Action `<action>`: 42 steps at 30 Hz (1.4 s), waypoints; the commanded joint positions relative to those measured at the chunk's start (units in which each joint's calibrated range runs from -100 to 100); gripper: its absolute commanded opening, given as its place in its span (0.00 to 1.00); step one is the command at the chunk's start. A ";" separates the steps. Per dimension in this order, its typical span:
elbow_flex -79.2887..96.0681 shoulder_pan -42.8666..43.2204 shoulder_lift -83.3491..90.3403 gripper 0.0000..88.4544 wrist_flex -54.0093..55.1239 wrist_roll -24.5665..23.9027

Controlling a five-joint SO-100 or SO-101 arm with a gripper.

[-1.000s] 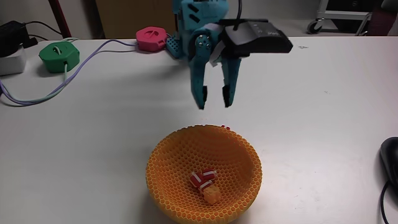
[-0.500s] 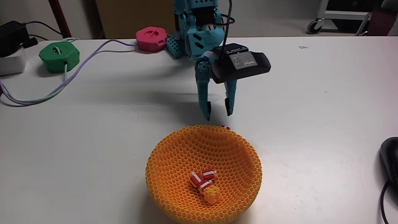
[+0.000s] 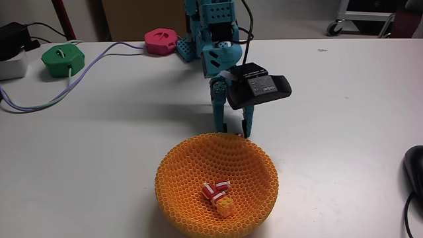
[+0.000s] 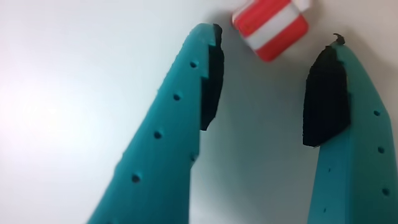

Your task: Place cube pieces into the yellow basket

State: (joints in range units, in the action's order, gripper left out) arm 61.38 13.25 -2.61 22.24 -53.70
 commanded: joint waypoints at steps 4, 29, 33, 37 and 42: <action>-6.54 0.54 -4.59 0.22 2.09 0.15; -33.50 -11.48 9.43 0.00 -19.72 9.13; -37.16 -10.45 3.08 0.18 -13.90 12.65; -41.49 -9.34 1.75 0.23 -19.72 15.82; -41.01 -8.03 5.45 0.24 -27.97 17.09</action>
State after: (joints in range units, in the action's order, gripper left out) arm 23.25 4.84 -1.33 -2.38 -37.39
